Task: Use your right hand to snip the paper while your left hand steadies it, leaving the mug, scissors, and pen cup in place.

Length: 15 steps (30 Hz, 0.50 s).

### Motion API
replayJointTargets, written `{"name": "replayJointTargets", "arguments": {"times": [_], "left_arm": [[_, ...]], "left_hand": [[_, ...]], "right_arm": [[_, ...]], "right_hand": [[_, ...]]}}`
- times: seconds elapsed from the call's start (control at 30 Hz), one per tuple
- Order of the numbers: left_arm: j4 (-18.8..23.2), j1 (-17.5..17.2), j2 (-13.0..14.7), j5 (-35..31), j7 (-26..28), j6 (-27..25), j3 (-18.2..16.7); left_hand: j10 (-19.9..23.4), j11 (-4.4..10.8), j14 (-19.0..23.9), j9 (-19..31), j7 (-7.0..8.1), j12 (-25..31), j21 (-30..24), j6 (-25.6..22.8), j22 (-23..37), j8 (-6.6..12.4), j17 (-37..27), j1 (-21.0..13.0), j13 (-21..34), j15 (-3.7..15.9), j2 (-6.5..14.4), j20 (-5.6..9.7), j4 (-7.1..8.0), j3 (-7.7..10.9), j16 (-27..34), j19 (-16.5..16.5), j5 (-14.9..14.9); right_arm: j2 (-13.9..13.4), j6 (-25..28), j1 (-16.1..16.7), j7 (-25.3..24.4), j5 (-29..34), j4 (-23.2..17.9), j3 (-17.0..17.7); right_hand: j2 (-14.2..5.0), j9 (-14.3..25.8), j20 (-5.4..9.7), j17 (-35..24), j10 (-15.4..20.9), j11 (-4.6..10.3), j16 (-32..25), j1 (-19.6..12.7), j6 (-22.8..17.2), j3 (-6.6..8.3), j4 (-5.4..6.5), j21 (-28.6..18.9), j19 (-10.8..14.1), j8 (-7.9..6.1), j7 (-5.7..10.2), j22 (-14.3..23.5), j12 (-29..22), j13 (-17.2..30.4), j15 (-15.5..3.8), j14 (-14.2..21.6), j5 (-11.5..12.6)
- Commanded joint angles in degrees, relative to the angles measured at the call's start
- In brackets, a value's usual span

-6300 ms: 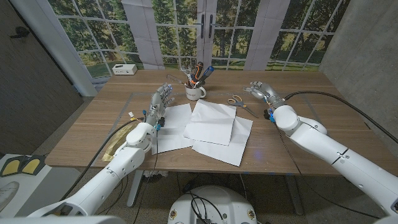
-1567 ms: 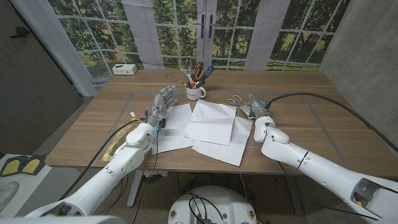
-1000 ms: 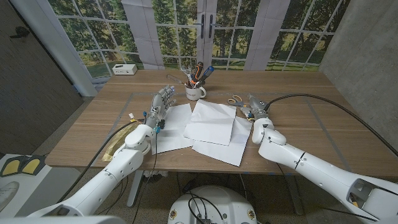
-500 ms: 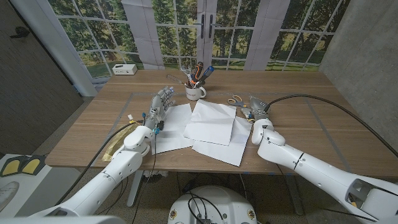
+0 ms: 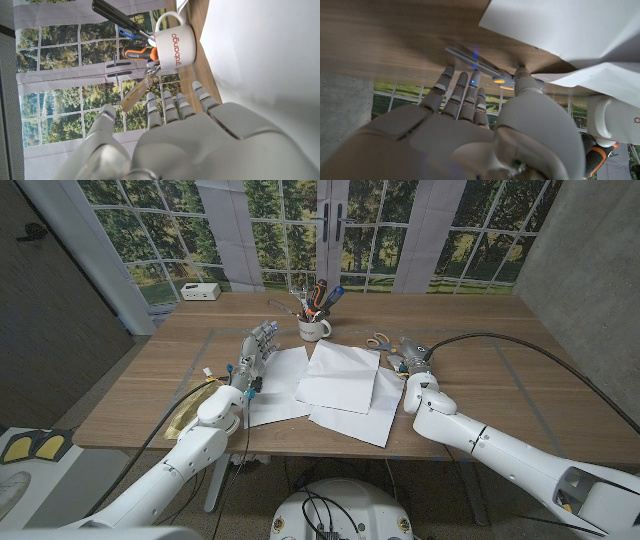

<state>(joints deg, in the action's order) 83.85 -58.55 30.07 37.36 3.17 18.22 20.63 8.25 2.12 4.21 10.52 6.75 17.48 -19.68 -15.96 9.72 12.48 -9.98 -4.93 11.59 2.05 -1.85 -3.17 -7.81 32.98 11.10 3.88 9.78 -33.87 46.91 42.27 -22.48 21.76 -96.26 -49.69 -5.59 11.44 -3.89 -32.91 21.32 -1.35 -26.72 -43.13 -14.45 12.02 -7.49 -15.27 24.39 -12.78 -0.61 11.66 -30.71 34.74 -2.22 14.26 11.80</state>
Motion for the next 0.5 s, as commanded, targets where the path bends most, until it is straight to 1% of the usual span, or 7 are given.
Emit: {"name": "replayJointTargets", "arguments": {"times": [0.03, 0.1, 0.17, 0.2, 0.23, 0.33, 0.5], "left_arm": [[0.9, -1.2, 0.1, 0.1, 0.3, 0.3, -0.1], [1.1, -1.3, 0.2, 0.0, 0.4, 0.3, -0.1], [1.2, -1.5, 0.2, 0.0, 0.6, 0.4, -0.2], [1.3, -1.6, 0.3, -0.1, 0.7, 0.4, -0.2], [1.3, -1.7, 0.3, -0.1, 0.7, 0.4, -0.3], [1.5, -1.8, 0.4, -0.1, 0.9, 0.3, -0.3], [1.7, -1.9, 0.4, -0.1, 0.8, 0.3, -0.3]], "left_hand": [[0.5, 0.12, 0.4, 0.3, -0.01, -0.3, 0.2, -0.8, 0.2, -0.33, -0.3, -0.1, 0.3, 0.03, 0.7, -0.2, -0.09, -0.16, 0.0, 0.7, 0.2], [0.4, 0.08, 0.4, 0.3, 0.02, -0.3, 0.3, -0.8, 0.2, -0.35, -0.3, -0.1, 0.3, -0.01, 0.7, -0.2, -0.09, -0.17, 0.0, 0.7, 0.2], [0.5, 0.08, 0.4, 0.3, 0.01, -0.3, 0.3, -0.8, 0.2, -0.36, -0.3, -0.1, 0.3, -0.01, 0.7, -0.2, -0.08, -0.18, 0.0, 0.7, 0.2], [0.5, 0.08, 0.4, 0.3, 0.01, -0.3, 0.3, -0.9, 0.2, -0.35, -0.3, -0.1, 0.3, -0.02, 0.7, -0.18, -0.08, -0.18, 0.0, 0.7, 0.2], [0.6, 0.08, 0.4, 0.3, 0.03, -0.3, 0.4, -0.9, 0.2, -0.37, -0.3, -0.1, 0.3, 0.0, 0.7, -0.17, -0.08, -0.18, 0.0, 0.7, 0.2], [0.6, 0.03, 0.5, 0.3, 0.01, -0.4, 0.5, -0.9, 0.2, -0.38, -0.3, -0.1, 0.3, 0.02, 0.7, -0.17, -0.08, -0.19, 0.0, 0.8, 0.2], [0.6, 0.02, 0.5, 0.3, -0.03, -0.4, 0.6, -1.0, 0.2, -0.44, -0.3, -0.1, 0.3, -0.02, 0.8, -0.18, -0.08, -0.21, 0.0, 0.8, 0.2]], "right_arm": [[0.6, -0.5, 0.5, -1.1, -0.2, 0.8, -0.1], [0.8, -0.6, 0.4, -1.3, -0.3, 1.2, -0.2], [0.9, 0.4, 0.0, -0.2, -0.5, 1.2, -0.4], [1.0, 0.2, -0.1, -0.4, -0.4, 1.6, -0.5], [1.0, -0.2, -0.1, -0.6, -0.4, 1.8, -0.5], [1.1, -0.4, -0.5, -0.6, -0.3, 2.4, -0.8], [1.5, -1.6, -0.6, -2.0, 0.0, 3.8, -0.7]], "right_hand": [[-0.11, 0.2, 0.14, -0.1, 0.7, 0.05, -0.3, 0.6, -0.8, 0.15, 0.05, -0.4, 0.4, -0.38, -0.17, 0.3, 0.3, -0.4, -2.43, 0.7, -0.3], [-0.22, 0.2, 0.14, -0.1, 0.4, -0.01, -0.1, 0.8, -0.8, 0.16, 0.15, -0.4, 0.2, -0.35, -0.21, 0.4, 0.8, -0.8, -2.15, 0.4, -0.3], [-0.46, 0.2, 0.07, -0.2, 0.0, -0.11, 0.2, 1.5, -0.8, 0.02, 0.62, -0.4, 0.0, -0.29, -0.26, 0.4, 1.5, -1.4, -2.02, 0.0, -0.4], [-0.51, 0.1, -0.06, -0.1, -1.0, 0.27, 0.5, 2.0, -0.3, -0.09, 0.86, -0.3, -0.5, -0.08, -0.39, 0.4, 2.4, -2.0, -1.86, -0.7, -0.5], [-0.6, 0.1, -0.08, -0.1, -1.3, 0.3, 0.7, 2.1, -0.1, -0.07, 0.92, -0.3, -0.6, 0.01, -0.28, 0.5, 2.8, -2.3, -1.89, -0.9, -0.6], [-0.74, 0.1, -0.07, -0.1, -1.5, 0.58, 0.8, 2.4, 0.0, -0.04, 1.04, -0.2, -0.8, 0.06, -0.21, 0.5, 3.2, -2.6, -1.85, -1.0, -0.6], [-1.02, 0.1, -0.11, -0.1, -1.6, 1.73, 1.0, 2.5, 0.2, 0.07, 1.1, -0.2, -1.2, 0.17, 0.14, 0.5, 3.8, -3.3, -1.95, -1.2, -0.7]]}}
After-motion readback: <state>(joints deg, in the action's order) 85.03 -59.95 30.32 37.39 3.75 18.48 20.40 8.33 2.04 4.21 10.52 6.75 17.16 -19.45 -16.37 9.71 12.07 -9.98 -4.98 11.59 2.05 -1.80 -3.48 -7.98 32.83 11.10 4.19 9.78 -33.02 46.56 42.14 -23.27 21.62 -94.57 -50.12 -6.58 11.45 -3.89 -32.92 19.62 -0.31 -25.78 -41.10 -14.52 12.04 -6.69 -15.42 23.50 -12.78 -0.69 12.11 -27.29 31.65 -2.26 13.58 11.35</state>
